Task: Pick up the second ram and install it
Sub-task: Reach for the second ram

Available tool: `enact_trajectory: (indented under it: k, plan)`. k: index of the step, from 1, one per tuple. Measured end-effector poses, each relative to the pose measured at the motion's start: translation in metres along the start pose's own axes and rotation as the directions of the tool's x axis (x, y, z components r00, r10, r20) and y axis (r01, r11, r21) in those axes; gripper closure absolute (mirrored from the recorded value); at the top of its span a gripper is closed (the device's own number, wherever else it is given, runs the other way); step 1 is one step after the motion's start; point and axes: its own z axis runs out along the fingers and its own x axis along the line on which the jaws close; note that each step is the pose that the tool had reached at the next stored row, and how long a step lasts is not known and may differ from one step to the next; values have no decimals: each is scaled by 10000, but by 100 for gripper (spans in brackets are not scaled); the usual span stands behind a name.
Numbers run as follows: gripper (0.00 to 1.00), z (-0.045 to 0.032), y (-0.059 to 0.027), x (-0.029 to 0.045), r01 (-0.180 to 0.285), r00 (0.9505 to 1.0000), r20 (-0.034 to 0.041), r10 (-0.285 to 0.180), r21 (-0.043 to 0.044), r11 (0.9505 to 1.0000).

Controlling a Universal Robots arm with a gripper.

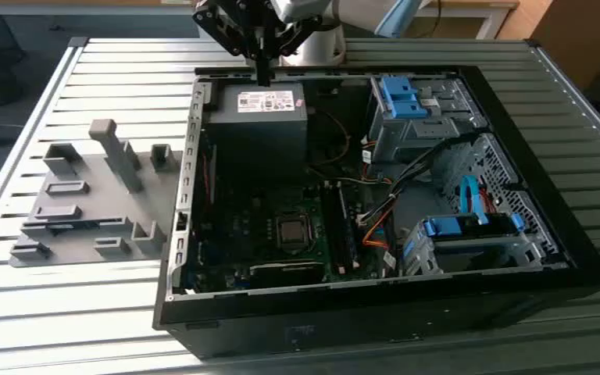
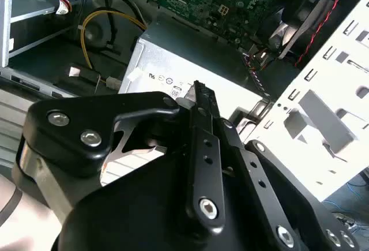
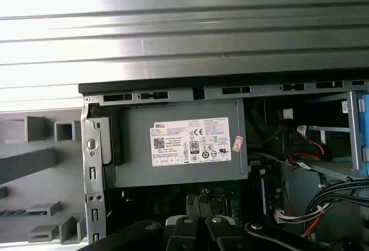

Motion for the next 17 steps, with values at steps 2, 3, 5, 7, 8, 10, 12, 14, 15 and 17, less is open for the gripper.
enact_trajectory:
  k: [2, 3, 5, 7, 8, 10, 12, 14, 15, 17]
  plan:
    - [89, 0, 0, 0, 0, 10000, 0, 0, 0, 10000]
    - [89, 0, 0, 0, 0, 10000, 0, 0, 1, 10000]
    - [89, 0, 0, 0, 0, 10000, 0, 0, 0, 10000]
    - [89, 0, 0, 1, 0, 10000, 0, 0, 0, 10000]
    - [89, 0, 0, 4, -1, 10000, 0, 1, 1, 10000]
    - [89, -1, -1, 10, -1, 10000, -1, 1, 0, 10000]
    - [89, 0, -2, 21, 0, 10000, 0, 0, 0, 10000]
    - [89, -2, -3, 37, 0, 10000, 0, 0, 1, 10000]
    - [89, -2, -4, 53, 0, 10000, -1, 0, 2, 10000]
    - [89, -2, -7, 85, 0, 10000, 0, 0, 1, 10000]
